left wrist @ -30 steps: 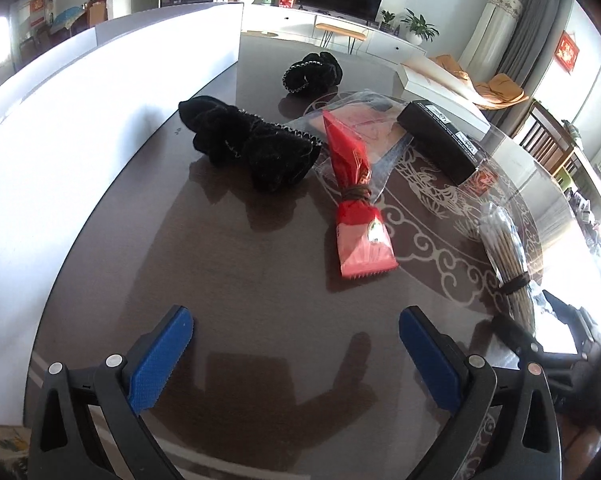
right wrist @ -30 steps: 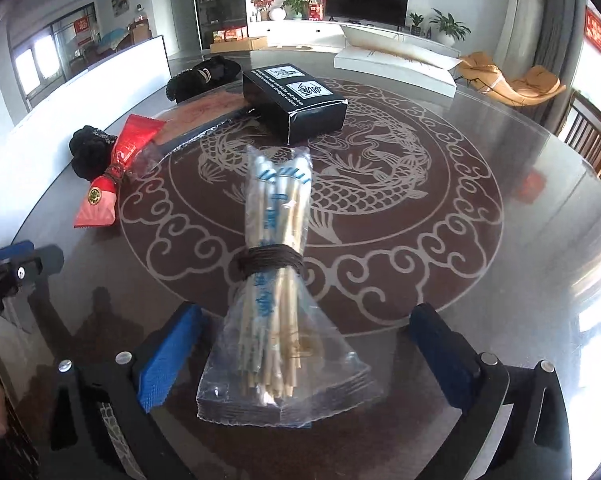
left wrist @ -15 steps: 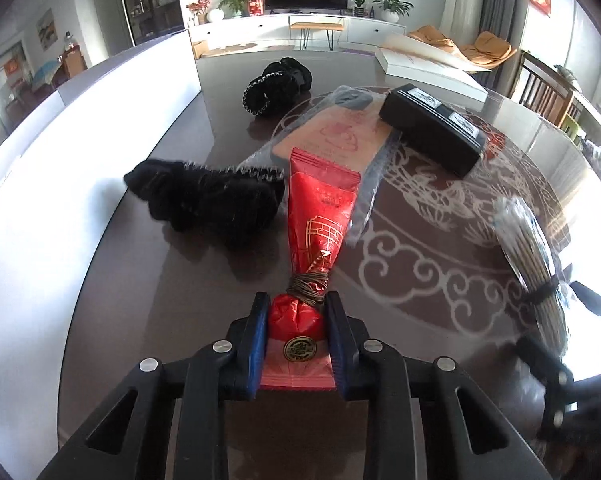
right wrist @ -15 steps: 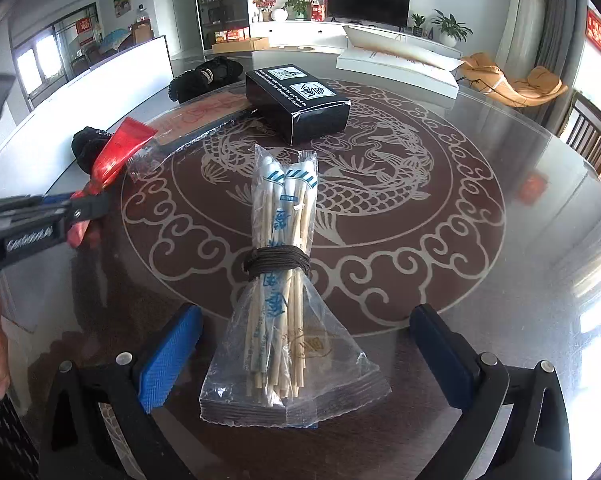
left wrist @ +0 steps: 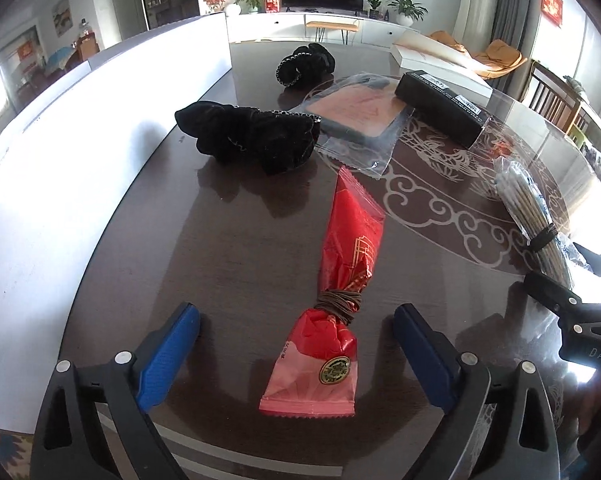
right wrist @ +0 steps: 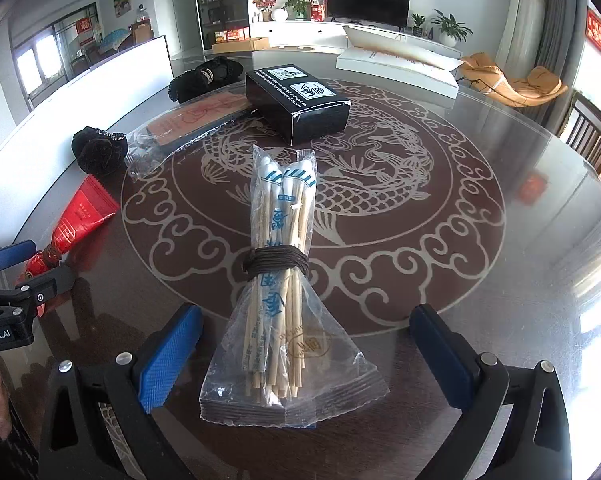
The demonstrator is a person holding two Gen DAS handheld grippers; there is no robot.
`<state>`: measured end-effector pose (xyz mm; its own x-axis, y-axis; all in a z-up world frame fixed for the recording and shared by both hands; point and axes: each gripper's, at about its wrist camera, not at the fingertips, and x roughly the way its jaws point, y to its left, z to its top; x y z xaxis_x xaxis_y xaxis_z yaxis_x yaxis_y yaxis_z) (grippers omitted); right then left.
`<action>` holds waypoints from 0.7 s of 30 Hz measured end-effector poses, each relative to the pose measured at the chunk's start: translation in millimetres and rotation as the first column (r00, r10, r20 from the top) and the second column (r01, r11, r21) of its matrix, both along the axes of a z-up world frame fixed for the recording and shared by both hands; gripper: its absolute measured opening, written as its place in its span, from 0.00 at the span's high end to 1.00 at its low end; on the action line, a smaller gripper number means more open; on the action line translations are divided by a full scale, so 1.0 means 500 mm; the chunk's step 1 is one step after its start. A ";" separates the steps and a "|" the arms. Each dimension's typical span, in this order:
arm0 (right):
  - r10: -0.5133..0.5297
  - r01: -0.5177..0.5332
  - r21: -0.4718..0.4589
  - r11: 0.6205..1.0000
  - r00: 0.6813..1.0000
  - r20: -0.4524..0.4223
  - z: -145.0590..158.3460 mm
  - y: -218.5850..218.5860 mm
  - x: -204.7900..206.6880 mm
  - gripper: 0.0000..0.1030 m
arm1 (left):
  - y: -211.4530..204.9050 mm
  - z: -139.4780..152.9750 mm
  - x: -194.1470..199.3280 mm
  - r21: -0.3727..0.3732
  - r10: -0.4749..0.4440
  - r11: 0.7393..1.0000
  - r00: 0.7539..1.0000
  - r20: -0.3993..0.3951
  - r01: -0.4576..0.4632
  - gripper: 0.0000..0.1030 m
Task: Organize objects
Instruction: 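Grasp the red-wrapped candy with the left gripper while the right holds the chopsticks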
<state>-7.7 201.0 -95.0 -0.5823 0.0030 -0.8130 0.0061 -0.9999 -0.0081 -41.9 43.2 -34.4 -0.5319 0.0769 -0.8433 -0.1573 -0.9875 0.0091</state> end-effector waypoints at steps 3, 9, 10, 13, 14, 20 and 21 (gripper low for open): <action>0.000 0.000 0.000 1.000 1.000 0.000 0.000 0.000 0.000 0.00 | 0.000 -0.002 0.000 0.005 0.003 1.000 1.000 -0.007 -0.003 0.00; 0.000 0.000 0.000 1.000 1.000 0.000 0.000 0.000 -0.001 0.00 | 0.001 -0.003 0.000 0.008 0.007 1.000 1.000 -0.024 -0.007 0.00; 0.000 0.000 0.000 1.000 1.000 0.000 0.000 0.000 -0.001 0.00 | 0.002 -0.003 -0.001 0.007 0.008 1.000 1.000 -0.024 -0.008 0.00; 0.001 -0.001 0.000 1.000 1.000 0.000 0.000 0.000 -0.001 0.00 | 0.005 -0.003 -0.003 0.005 0.018 1.000 1.000 -0.018 -0.018 0.00; 0.001 -0.001 0.000 1.000 1.000 0.000 0.000 0.000 -0.001 0.00 | 0.005 -0.003 -0.002 0.006 0.017 1.000 1.000 -0.023 -0.017 0.00; 0.001 -0.001 0.000 1.000 1.000 0.000 0.000 0.000 -0.001 0.00 | 0.003 -0.003 -0.002 0.009 0.007 1.000 1.000 -0.024 -0.007 0.00; 0.001 -0.001 0.000 1.000 1.000 0.000 0.000 0.001 -0.001 0.00 | 0.003 -0.002 -0.002 0.009 0.004 1.000 1.000 -0.022 -0.004 0.00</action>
